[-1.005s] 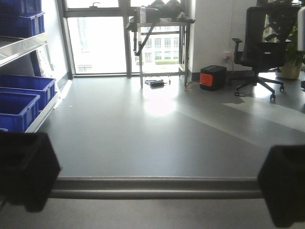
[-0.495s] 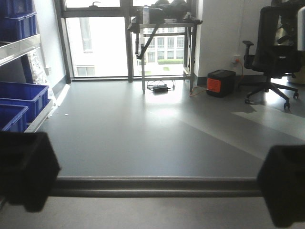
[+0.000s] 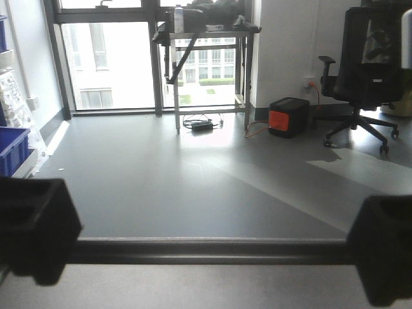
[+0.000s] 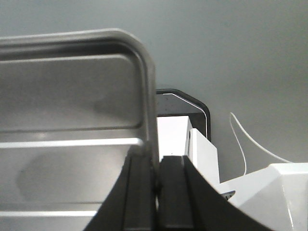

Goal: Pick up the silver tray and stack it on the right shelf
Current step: 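Hold the tray in both grippers while the base turns away from the shelf, then hold the tray while the base drives toward the other shelf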

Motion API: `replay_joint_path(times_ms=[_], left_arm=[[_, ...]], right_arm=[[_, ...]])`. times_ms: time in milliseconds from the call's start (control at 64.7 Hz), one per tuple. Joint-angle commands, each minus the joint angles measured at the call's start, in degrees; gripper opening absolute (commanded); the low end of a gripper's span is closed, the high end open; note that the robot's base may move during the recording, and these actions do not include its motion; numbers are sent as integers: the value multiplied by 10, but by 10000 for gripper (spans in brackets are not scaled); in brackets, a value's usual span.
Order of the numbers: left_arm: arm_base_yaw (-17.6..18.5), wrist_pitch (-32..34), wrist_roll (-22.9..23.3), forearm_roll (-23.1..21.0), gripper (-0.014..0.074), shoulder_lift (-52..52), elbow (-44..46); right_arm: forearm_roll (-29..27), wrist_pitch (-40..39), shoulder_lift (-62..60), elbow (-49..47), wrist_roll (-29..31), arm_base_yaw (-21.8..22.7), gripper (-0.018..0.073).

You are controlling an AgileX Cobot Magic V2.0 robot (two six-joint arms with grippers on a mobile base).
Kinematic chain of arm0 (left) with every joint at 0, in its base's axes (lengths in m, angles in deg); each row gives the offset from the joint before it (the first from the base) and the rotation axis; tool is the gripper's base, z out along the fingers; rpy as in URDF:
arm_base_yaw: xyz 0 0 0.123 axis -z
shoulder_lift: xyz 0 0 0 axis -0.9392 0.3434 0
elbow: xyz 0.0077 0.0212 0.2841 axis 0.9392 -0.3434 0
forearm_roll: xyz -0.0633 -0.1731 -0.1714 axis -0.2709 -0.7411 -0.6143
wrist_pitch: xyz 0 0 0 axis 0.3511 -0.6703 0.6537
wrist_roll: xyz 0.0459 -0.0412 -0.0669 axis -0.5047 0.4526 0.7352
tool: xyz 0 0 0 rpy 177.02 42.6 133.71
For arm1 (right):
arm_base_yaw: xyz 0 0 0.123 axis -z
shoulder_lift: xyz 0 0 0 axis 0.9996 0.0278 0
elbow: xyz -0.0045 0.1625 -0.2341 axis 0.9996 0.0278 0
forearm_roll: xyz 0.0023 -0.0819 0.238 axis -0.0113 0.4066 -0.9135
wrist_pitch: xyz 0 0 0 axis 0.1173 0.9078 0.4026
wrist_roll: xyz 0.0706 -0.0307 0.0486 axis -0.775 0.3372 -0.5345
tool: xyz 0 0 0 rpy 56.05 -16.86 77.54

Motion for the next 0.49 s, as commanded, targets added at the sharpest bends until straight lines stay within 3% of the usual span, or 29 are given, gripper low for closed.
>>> replay_joint_path(times_ms=[0, 479], left_arm=[[0, -162, 0, 27, -100, -12, 6], [0, -162, 0, 28, -100, -12, 6]], right_arm=[[28, 158, -12, -7, -2, 4, 57], [28, 158, -12, -7, -2, 4, 57]])
